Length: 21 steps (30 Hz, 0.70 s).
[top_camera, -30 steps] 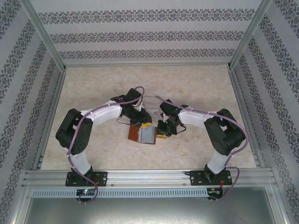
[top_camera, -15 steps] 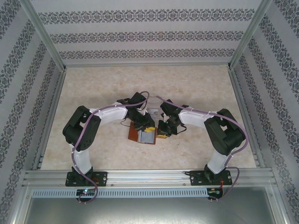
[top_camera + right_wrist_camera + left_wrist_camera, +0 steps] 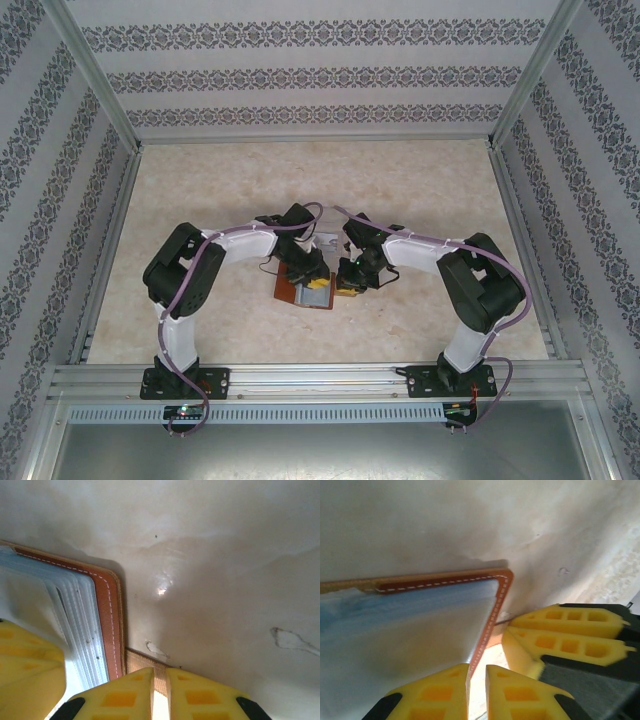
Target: Take the credit cards out of the card holder
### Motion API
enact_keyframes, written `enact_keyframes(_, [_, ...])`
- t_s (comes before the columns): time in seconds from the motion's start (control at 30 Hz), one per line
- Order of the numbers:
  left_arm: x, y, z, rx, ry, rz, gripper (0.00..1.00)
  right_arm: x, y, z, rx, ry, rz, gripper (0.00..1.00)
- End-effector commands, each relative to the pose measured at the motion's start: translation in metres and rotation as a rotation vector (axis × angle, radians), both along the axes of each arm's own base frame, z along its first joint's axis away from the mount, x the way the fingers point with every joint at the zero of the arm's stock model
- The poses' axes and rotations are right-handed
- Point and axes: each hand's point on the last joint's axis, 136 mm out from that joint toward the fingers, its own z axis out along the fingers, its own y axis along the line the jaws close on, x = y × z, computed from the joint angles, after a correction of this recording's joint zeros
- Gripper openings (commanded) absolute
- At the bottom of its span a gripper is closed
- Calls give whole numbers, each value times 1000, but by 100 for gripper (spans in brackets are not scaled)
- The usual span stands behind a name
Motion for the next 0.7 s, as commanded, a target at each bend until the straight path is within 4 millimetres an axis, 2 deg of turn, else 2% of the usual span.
enact_keyframes(0.0, [-16,5,-14,42,28,-41,16,-7,-14,-15,-57,41,-4,17])
enact_keyframes(0.33, [-19,28,-20,201,-5,-113,20,-8,-15,-16,-58,44,-1,17])
enact_keyframes(0.67, [-19,37,-18,314,-31,-176,24,-8,-15,-17,-60,49,2,18])
